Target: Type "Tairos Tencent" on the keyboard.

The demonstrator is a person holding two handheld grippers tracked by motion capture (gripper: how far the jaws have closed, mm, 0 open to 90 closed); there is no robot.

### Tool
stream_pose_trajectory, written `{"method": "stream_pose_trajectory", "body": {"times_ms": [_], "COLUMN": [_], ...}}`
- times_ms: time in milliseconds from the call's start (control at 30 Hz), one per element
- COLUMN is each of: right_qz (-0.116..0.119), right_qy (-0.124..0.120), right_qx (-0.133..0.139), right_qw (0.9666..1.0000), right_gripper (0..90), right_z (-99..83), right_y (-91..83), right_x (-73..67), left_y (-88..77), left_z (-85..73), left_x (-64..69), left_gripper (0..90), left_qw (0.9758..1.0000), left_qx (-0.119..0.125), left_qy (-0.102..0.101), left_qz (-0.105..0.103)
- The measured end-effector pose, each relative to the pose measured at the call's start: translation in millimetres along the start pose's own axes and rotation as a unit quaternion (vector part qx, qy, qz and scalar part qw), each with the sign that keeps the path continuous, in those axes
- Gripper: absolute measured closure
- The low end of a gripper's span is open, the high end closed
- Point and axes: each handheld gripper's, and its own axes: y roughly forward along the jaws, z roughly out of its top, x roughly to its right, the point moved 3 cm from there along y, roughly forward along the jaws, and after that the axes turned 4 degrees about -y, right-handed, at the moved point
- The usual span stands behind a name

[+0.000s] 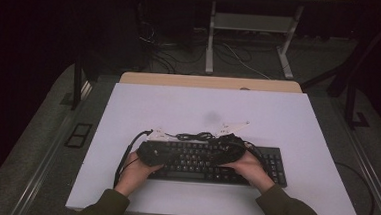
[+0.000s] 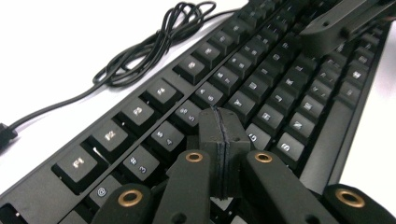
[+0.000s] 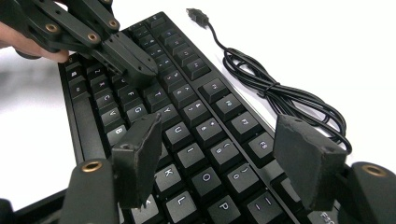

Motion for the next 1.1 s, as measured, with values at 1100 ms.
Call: {"method": "stream_pose_trajectory", "body": {"times_ms": [1100], "right_qz": [0.000], "right_qy": [0.003], "right_qx": [0.009], "right_qw": [1.0000], "right_gripper": [32.1], "right_z": [-0.1], "right_y": [-4.0], "right_x": [1.8], "left_y": [-21.2], "left_z": [-3.8], "left_x": [2.9], "left_gripper": [54.1], "left_qw": [0.9990], "left_qx": [0.043], "left_qy": [-0.001], "left_qz": [-0.007]}}
